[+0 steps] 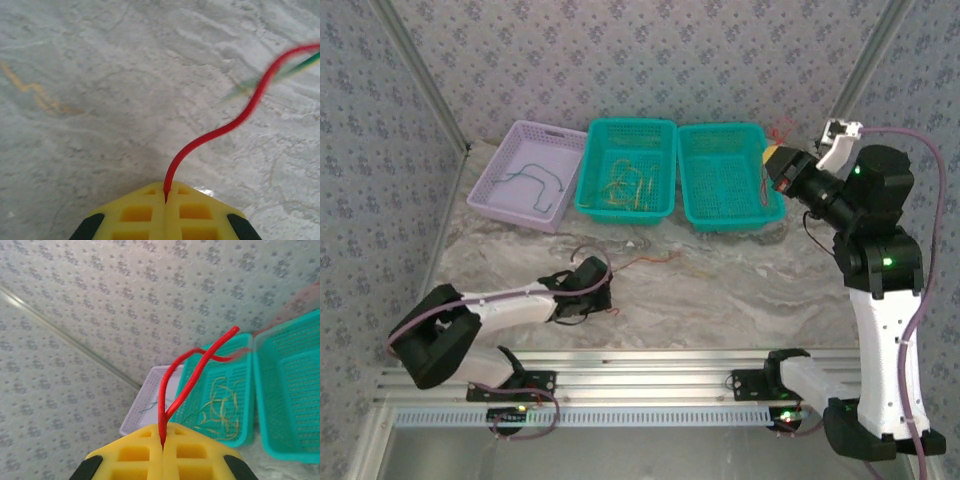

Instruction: Untangle the cables

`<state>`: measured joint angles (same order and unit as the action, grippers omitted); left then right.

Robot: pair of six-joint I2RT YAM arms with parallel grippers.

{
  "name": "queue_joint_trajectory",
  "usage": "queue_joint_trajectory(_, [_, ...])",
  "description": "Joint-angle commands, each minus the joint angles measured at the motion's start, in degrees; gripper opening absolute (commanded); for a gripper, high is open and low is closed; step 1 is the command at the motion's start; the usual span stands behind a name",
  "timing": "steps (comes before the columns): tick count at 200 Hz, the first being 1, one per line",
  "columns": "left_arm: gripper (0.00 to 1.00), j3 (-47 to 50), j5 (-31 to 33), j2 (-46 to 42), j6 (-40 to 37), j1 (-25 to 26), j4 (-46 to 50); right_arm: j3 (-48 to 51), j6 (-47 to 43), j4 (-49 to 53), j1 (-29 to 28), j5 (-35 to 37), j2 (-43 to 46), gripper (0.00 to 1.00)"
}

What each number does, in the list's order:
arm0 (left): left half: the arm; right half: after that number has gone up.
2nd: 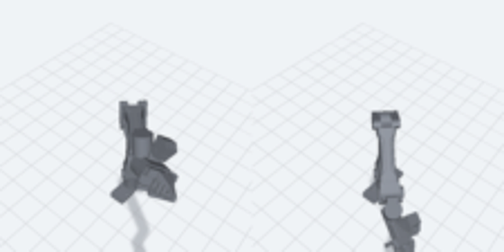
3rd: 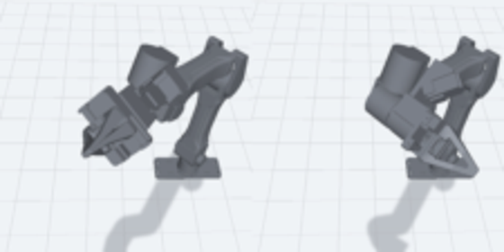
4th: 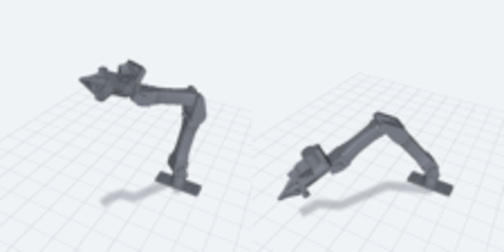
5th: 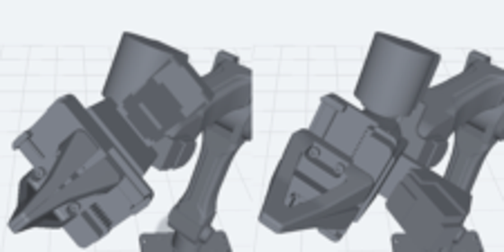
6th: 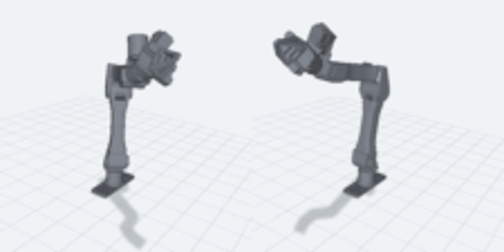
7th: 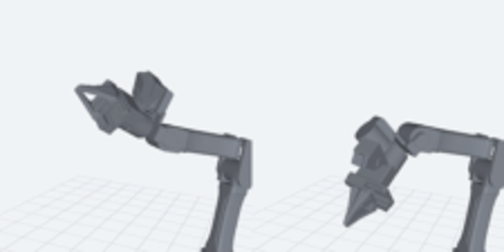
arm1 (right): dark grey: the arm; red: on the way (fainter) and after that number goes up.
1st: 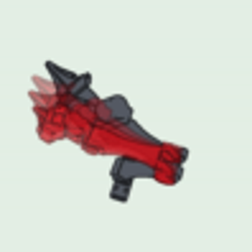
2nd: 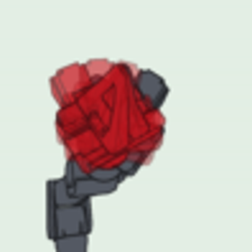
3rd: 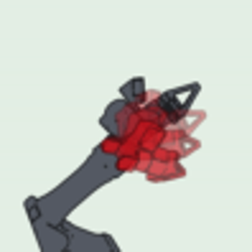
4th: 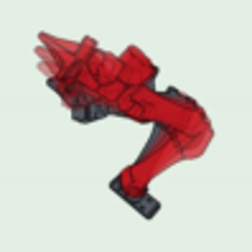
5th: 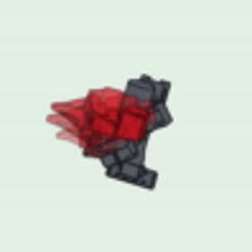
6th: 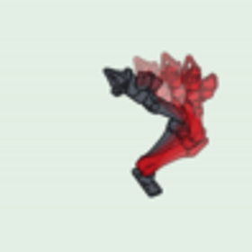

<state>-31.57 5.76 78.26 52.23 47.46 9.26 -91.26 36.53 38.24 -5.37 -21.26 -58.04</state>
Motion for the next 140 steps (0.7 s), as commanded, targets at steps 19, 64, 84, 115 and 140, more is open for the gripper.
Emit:
queue_joint_trajectory(19, [0.0, 0.8, 0.2, -4.1, -2.7, -2.4, 4.8, -1.6, -4.5, 1.6, -0.3, 0.9, -4.4, 0.0])
queue_joint_trajectory(64, [0.0, -1.9, 0.1, -5.0, -3.5, -2.6, 5.7, 0.9, -4.5, -1.4, -3.1, -3.0, -17.2, 0.0])
queue_joint_trajectory(84, [0.0, -2.2, -0.3, -5.7, -3.2, -2.5, 5.6, -0.2, -7.1, 0.0, -3.8, 3.2, -23.5, 0.0])
queue_joint_trajectory(115, [0.0, -1.9, -0.7, -8.0, -3.1, -2.0, 5.9, -0.5, -8.8, -1.1, -4.3, 7.6, -32.2, 0.0])
queue_joint_trajectory(140, [0.0, -2.1, -0.8, -9.8, -3.4, -1.8, 6.7, -4.0, -11.4, 0.9, -4.0, 11.4, -40.1, 0.0])
